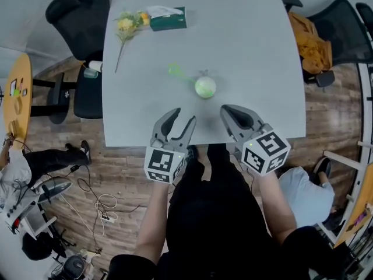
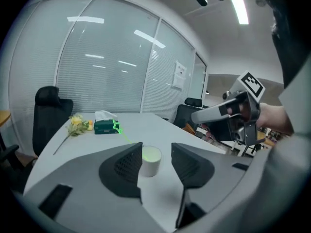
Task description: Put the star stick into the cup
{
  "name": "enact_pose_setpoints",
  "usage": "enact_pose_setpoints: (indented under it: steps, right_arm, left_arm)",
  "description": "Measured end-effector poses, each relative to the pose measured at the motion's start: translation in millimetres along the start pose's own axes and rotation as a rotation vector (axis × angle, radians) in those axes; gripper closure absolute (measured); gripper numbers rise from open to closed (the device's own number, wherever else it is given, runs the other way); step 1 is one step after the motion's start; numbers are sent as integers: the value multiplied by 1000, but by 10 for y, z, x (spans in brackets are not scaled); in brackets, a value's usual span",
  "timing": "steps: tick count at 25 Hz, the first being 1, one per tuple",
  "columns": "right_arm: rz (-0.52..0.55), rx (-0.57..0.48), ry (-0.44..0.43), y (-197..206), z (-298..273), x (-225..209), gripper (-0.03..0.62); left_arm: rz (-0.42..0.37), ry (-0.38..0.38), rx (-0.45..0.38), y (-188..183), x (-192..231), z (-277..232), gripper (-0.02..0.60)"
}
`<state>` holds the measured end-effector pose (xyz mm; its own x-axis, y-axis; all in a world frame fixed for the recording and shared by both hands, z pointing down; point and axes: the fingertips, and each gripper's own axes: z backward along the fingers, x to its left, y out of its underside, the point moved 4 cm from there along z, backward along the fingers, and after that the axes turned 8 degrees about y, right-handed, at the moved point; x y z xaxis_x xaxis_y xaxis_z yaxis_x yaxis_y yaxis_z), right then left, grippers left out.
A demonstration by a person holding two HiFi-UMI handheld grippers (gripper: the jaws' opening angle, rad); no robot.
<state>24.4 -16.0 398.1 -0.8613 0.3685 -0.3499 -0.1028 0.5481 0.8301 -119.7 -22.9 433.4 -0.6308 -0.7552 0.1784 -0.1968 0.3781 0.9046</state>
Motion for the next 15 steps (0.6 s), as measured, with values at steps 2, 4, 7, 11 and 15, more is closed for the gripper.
enact_pose_setpoints:
  steps: [2,4,7,11,15]
  right_arm:
    - [5,-16,14,32,89,147,585]
    - [9,-35,29,59,185,289,585]
    - [22,-69,47,96,321,511,585]
    - [30,-116,60,177,490,801,585]
    - [23,-152,81,264,638,1007,585]
  left_arm:
    - [-70,10,-15,-77,-92,174,408]
    - [-134,33,-53,-186,-219,338,417]
    - [-167,72,-134,-331,-376,557,474]
    - [-137,108,-173,-393,-477,799,514]
    - [-148,126,-190,-431,-588,1021,534]
